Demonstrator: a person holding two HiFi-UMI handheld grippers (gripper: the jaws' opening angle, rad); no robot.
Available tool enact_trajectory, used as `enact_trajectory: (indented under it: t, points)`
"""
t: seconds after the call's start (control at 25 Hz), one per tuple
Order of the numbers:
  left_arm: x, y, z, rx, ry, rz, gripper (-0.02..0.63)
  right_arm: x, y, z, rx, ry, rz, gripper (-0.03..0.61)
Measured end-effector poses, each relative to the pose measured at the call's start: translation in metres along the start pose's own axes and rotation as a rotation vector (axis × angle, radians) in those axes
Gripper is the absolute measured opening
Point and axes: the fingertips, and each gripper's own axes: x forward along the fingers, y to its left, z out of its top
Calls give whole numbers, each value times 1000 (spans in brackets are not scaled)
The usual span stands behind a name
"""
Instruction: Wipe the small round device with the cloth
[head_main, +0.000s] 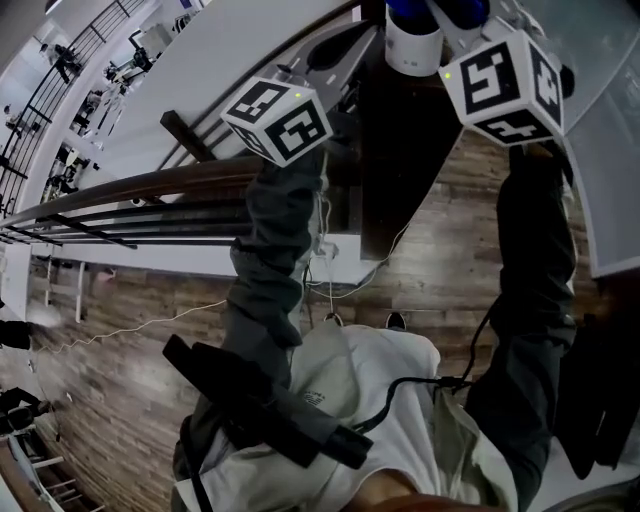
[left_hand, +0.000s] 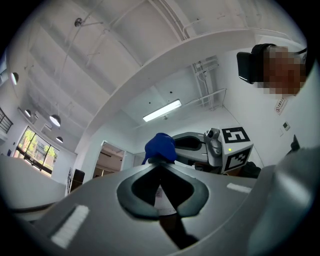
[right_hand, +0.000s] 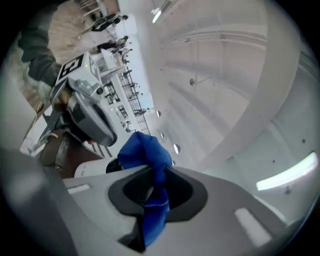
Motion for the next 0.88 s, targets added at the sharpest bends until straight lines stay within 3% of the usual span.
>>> enact_trajectory:
  t: [0.16, 0.28, 0.44, 0.52, 0.68, 0.88]
  points:
    - [-6, 3, 2, -6, -26, 20, -3, -4, 10, 10, -256, 70, -82, 54]
    - [-9, 7, 6, -16, -52, 35, -3, -7, 27, 26, -442, 95, -87, 54]
    - [-20, 12, 14, 7, -85, 75, -3, -13, 69, 39, -525, 51, -29, 54]
    - [-25, 13, 15, 9, -90, 101, -3, -24, 85, 33, -481, 28, 6, 54]
    - [-28, 15, 17, -5, -95, 112, -3, -39, 116, 7, -274, -27, 161, 54]
    - [-24, 8, 15, -1, -80, 84, -3, -55, 123, -9, -31, -92, 273, 54]
